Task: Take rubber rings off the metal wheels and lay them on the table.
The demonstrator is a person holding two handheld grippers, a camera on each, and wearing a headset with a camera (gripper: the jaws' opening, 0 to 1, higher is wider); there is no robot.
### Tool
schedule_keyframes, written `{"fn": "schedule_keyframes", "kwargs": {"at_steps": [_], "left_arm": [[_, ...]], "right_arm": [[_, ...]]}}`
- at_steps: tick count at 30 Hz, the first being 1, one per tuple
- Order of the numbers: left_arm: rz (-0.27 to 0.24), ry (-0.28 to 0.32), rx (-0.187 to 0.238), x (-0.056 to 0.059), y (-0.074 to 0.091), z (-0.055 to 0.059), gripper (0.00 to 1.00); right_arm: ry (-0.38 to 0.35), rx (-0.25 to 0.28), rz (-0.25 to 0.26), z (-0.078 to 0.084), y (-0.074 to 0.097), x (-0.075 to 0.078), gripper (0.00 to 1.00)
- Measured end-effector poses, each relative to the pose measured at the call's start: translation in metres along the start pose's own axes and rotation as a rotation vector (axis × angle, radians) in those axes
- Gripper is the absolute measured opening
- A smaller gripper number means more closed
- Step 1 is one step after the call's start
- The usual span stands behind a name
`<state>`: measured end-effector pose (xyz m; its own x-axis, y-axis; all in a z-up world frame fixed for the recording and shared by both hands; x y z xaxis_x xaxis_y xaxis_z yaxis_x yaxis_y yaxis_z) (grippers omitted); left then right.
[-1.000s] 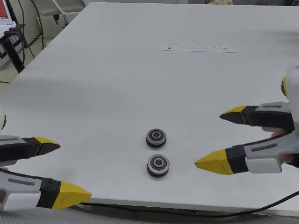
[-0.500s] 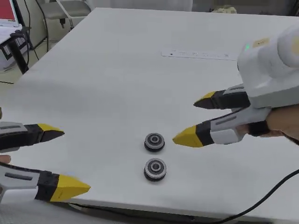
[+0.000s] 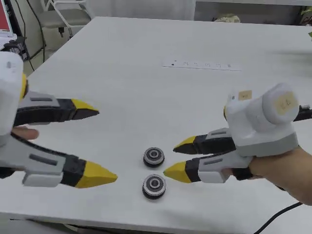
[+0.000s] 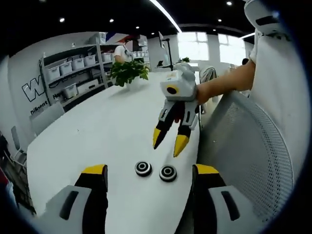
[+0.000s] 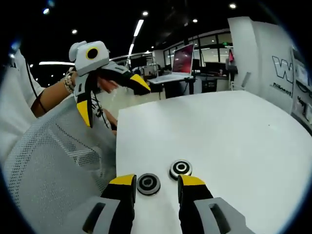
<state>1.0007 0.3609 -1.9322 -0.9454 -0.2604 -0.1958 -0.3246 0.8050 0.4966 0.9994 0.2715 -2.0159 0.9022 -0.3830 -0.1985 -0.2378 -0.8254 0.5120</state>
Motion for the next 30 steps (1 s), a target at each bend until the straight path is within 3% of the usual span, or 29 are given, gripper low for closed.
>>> {"fn": "schedule_keyframes", "kwargs": {"at_steps": [3, 6, 9, 11, 12, 17, 21, 23, 26, 28, 30], "left_arm": [[0.03, -0.083, 0.051, 0.007, -0.023, -0.02, 0.6], [0.046, -0.068, 0.095, 0.008, -0.037, -0.029, 0.58], [0.066, -0.054, 0.132, 0.004, -0.043, -0.03, 0.55], [0.103, -0.089, 0.197, 0.005, -0.046, -0.034, 0.52], [0.108, -0.092, 0.208, 0.003, -0.046, -0.032, 0.49], [0.159, 0.023, 0.224, 0.0, -0.053, -0.018, 0.4], [0.16, 0.03, 0.226, 0.0, -0.06, -0.003, 0.36], [0.167, 0.056, 0.191, 0.002, -0.066, 0.009, 0.39], [0.177, 0.038, 0.148, 0.009, -0.073, 0.026, 0.38], [0.214, 0.059, 0.108, 0.019, -0.077, 0.037, 0.38], [0.242, 0.026, 0.075, 0.027, -0.078, 0.045, 0.36]], "right_arm": [[-0.001, -0.034, -0.012, 0.009, -0.007, -0.004, 0.3], [0.026, -0.066, -0.017, 0.014, -0.012, -0.007, 0.31], [0.084, -0.106, -0.006, 0.022, -0.016, -0.006, 0.28], [0.13, -0.117, 0.015, 0.023, -0.019, -0.005, 0.25], [0.132, -0.119, 0.009, 0.023, -0.021, -0.007, 0.25], [0.13, -0.147, -0.018, 0.03, -0.028, -0.012, 0.26], [0.127, -0.168, -0.018, 0.035, -0.028, -0.011, 0.26], [0.124, -0.164, -0.013, 0.035, -0.027, -0.01, 0.25], [0.113, -0.149, -0.007, 0.033, -0.028, -0.008, 0.25], [0.115, -0.149, -0.007, 0.034, -0.028, -0.008, 0.24], [0.121, -0.167, -0.008, 0.037, -0.029, -0.008, 0.23]]}}
Point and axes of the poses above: the centre of the closed fingertips' face, and the gripper's own axes: y roughly backward along the fingers, x roughly to its right, z roughly out of its underside, the point moved 2 cm from there along y, roughly backward along the fingers, and after that the axes turned 2 degrees about -z, right-handed, at the moved point
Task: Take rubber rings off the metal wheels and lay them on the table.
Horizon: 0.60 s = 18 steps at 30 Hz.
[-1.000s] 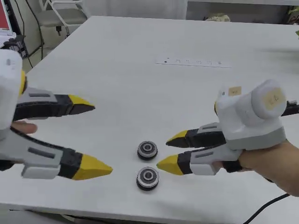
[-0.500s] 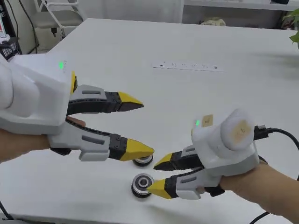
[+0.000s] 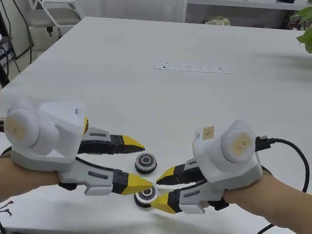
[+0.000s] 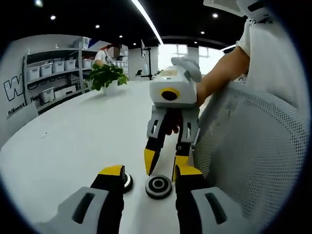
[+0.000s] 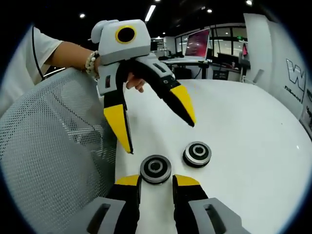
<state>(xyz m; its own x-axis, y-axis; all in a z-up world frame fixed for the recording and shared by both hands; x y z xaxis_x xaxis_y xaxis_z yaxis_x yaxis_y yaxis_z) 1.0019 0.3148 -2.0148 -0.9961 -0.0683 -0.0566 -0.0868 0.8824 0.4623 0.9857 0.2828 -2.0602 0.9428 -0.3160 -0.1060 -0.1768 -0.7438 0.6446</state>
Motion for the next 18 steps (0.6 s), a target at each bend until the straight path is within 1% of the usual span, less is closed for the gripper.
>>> {"fn": "schedule_keyframes", "kwargs": {"at_steps": [3, 4, 5, 7, 9, 11, 12, 14, 18], "left_arm": [[0.024, 0.004, -0.013, 0.005, -0.005, 0.008, 0.33], [0.029, 0.004, -0.022, 0.006, -0.007, 0.01, 0.32], [0.03, -0.002, -0.05, 0.006, -0.009, 0.015, 0.3], [0.027, -0.012, -0.067, 0.006, -0.011, 0.019, 0.25], [0.032, -0.021, -0.082, 0.006, -0.011, 0.026, 0.23], [0.034, -0.025, -0.091, 0.007, -0.013, 0.028, 0.2], [0.042, -0.033, -0.106, 0.008, -0.014, 0.03, 0.19], [0.043, -0.045, -0.116, 0.008, -0.015, 0.032, 0.17], [0.036, -0.042, -0.11, 0.006, -0.017, 0.031, 0.14]], "right_arm": [[0.001, -0.018, -0.004, 0.004, -0.001, 0.0, 0.23], [0.001, -0.021, -0.003, 0.005, -0.002, 0.0, 0.22], [-0.001, -0.022, 0.0, 0.005, -0.002, 0.0, 0.22], [-0.002, -0.01, -0.002, 0.003, -0.002, 0.0, 0.21], [-0.005, -0.009, 0.0, 0.002, -0.002, 0.0, 0.21], [-0.002, -0.01, 0.004, 0.003, -0.002, 0.001, 0.21], [-0.004, -0.01, 0.005, 0.003, -0.002, 0.001, 0.21], [-0.006, -0.009, 0.005, 0.003, -0.002, 0.001, 0.21], [-0.004, -0.009, 0.004, 0.003, -0.002, 0.001, 0.2]]}}
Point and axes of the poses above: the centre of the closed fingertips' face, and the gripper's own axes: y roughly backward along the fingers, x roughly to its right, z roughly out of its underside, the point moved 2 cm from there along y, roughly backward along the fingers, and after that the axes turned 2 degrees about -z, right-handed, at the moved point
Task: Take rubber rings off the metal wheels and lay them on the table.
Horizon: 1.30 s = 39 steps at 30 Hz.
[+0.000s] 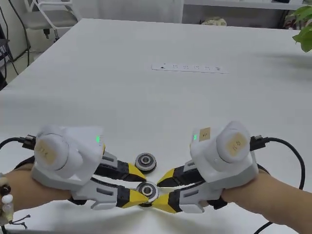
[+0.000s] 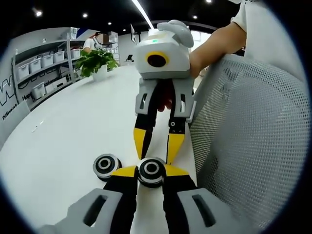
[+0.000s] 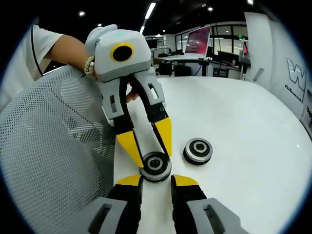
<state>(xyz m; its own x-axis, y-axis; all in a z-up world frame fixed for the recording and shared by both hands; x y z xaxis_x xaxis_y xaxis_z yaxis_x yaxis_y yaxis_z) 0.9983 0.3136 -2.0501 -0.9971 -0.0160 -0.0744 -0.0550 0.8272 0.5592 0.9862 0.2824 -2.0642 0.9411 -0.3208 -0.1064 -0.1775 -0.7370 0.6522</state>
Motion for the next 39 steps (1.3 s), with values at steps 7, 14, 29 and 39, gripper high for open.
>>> {"fn": "schedule_keyframes", "kwargs": {"at_steps": [7, 14, 29, 39], "left_arm": [[0.006, 0.001, 0.017, -0.0019, -0.0022, 0.0018, 0.07], [0.004, 0.003, 0.021, -0.0002, -0.0019, 0.0014, 0.07], [0.007, -0.002, 0.02, 0.004, -0.0007, 0.0001, 0.07], [0.008, 0.006, 0.021, 0.0048, -0.0003, -0.0007, 0.07]], "right_arm": [[-0.013, 0.007, -0.004, -0.0001, -0.0018, -0.0011, 0.22], [0.013, -0.01, 0.004, -0.0006, -0.0035, -0.0002, 0.2], [-0.019, -0.006, -0.013, -0.0004, -0.0009, -0.0021, 0.2], [0.03, -0.03, -0.009, 0.0032, 0.0004, -0.0015, 0.13]]}}
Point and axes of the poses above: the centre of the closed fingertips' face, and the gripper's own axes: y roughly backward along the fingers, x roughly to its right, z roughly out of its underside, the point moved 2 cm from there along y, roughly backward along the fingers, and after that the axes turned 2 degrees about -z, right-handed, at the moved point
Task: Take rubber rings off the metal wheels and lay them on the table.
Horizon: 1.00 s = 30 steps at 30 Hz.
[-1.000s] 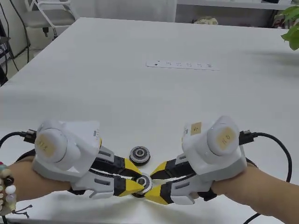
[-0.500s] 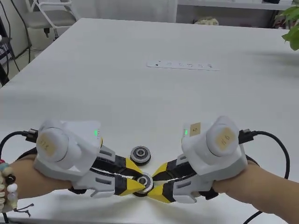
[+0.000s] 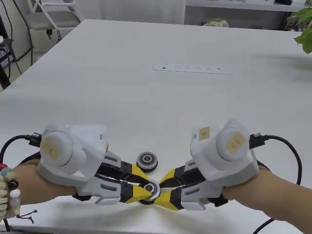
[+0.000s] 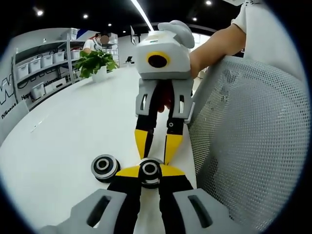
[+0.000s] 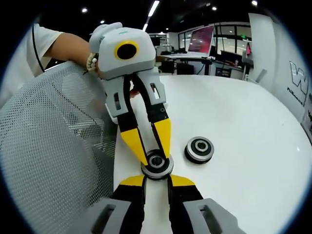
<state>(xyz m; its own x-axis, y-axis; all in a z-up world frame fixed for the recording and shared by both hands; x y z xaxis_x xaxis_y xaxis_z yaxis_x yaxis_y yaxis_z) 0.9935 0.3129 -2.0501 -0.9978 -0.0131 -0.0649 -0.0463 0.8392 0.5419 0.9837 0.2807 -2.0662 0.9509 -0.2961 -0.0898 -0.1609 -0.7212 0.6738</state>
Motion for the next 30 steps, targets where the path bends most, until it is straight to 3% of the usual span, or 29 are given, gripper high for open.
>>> {"fn": "schedule_keyframes", "kwargs": {"at_steps": [7, 11, 16, 23, 30], "left_arm": [[-0.003, 0.005, 0.003, -0.001, 0.0, 0.0, 0.07], [-0.002, 0.008, 0.003, -0.001, 0.0, 0.0, 0.07], [-0.003, 0.009, 0.004, -0.002, -0.001, 0.0, 0.07], [-0.001, 0.011, 0.009, -0.003, -0.001, 0.0, 0.07], [-0.001, 0.013, 0.011, -0.003, -0.001, 0.0, 0.07]], "right_arm": [[-0.018, -0.006, 0.0, 0.001, 0.001, 0.001, 0.09], [0.007, -0.006, 0.041, 0.001, 0.002, 0.007, 0.17], [-0.04, 0.04, 0.006, -0.004, 0.001, 0.003, 0.23], [0.033, 0.011, 0.017, -0.005, -0.011, -0.001, 0.27], [-0.005, 0.04, 0.02, -0.008, -0.006, 0.003, 0.23]]}}
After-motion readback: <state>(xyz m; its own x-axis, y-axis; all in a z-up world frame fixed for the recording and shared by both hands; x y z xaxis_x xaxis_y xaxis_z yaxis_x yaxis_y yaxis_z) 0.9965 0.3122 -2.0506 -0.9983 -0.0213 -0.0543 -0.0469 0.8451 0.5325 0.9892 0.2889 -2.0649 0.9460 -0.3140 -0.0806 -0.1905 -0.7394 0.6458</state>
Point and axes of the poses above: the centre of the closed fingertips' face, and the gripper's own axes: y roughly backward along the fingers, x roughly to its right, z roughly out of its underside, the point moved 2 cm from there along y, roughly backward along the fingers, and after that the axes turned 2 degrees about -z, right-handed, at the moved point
